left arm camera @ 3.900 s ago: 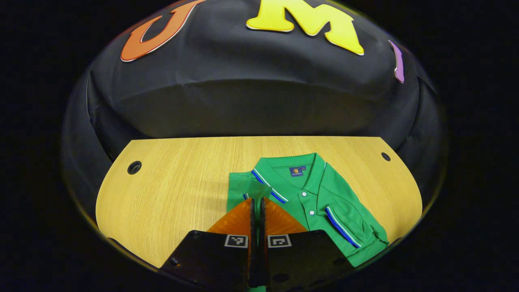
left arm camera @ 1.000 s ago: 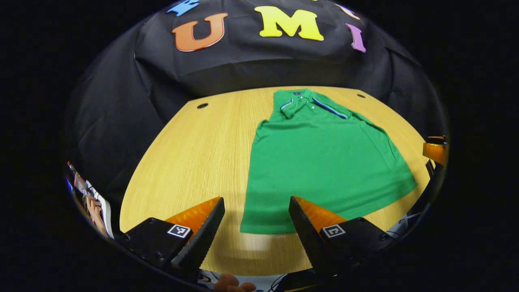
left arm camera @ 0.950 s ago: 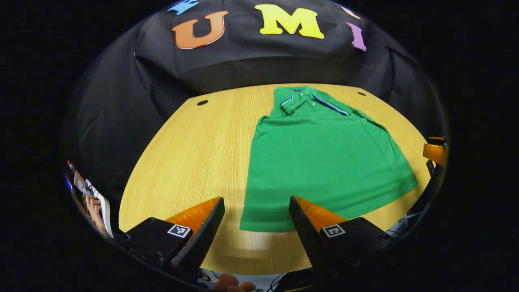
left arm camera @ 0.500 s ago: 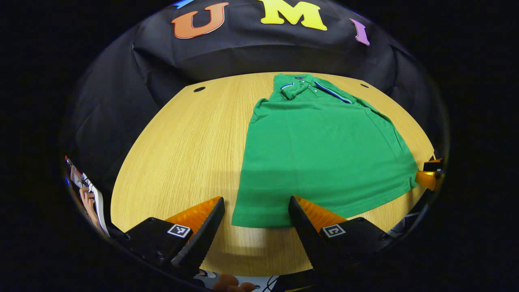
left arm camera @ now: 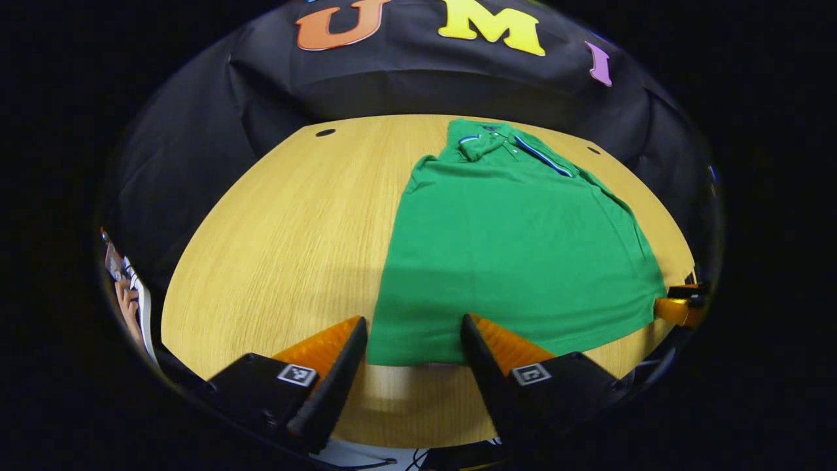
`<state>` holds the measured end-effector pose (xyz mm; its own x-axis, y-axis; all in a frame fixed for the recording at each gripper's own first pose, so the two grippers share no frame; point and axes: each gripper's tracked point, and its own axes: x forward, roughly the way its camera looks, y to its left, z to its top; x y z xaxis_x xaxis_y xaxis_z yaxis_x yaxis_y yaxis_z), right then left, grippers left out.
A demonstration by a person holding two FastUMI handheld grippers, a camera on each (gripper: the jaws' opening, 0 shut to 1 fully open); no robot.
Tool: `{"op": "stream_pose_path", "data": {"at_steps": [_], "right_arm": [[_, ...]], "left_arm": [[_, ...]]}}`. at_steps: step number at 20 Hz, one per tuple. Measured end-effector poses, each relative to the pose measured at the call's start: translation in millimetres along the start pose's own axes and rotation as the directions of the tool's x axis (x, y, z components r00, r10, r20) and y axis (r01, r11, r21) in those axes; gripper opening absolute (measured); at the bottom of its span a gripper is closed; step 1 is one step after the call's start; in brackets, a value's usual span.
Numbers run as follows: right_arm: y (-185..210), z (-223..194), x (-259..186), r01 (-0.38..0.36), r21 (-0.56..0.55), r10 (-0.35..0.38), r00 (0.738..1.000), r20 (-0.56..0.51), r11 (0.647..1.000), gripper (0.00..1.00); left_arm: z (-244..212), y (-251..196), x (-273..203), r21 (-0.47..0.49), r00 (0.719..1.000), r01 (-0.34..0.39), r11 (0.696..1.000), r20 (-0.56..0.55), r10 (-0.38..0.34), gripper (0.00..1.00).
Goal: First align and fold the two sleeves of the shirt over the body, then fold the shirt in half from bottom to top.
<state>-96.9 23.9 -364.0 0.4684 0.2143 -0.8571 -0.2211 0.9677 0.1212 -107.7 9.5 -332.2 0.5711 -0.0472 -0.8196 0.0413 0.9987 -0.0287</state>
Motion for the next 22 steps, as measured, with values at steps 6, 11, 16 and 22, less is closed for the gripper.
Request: {"op": "stream_pose_path", "data": {"at_steps": [6, 11, 16, 22], "right_arm": [[3.9, -0.1, 5.0, 0.005, 0.070, -0.006, 1.000, 0.010, 0.998, 0.02], [-0.2, 7.6, -3.3, 0.010, 0.110, -0.013, 1.000, 0.026, 0.994, 0.01], [4.5, 35.4, -23.4, -0.014, 0.104, 0.006, 0.997, 0.075, 0.994, 0.01], [15.0, 90.1, -32.2, -0.046, 0.078, 0.034, 0.988, 0.150, 0.996, 0.01]], "left_arm": [[3.0, -12.6, 1.8, -0.037, 1.000, -0.026, 0.999, 0.004, 0.026, 0.04], [-1.3, -20.1, -9.1, -0.061, 1.000, -0.006, 0.998, -0.014, 0.005, 0.04], [14.2, -23.2, -28.2, -0.061, 1.000, 0.006, 0.998, 0.015, -0.005, 0.03], [57.0, -20.5, -36.2, -0.093, 0.997, 0.014, 0.996, 0.071, -0.008, 0.03]]}}
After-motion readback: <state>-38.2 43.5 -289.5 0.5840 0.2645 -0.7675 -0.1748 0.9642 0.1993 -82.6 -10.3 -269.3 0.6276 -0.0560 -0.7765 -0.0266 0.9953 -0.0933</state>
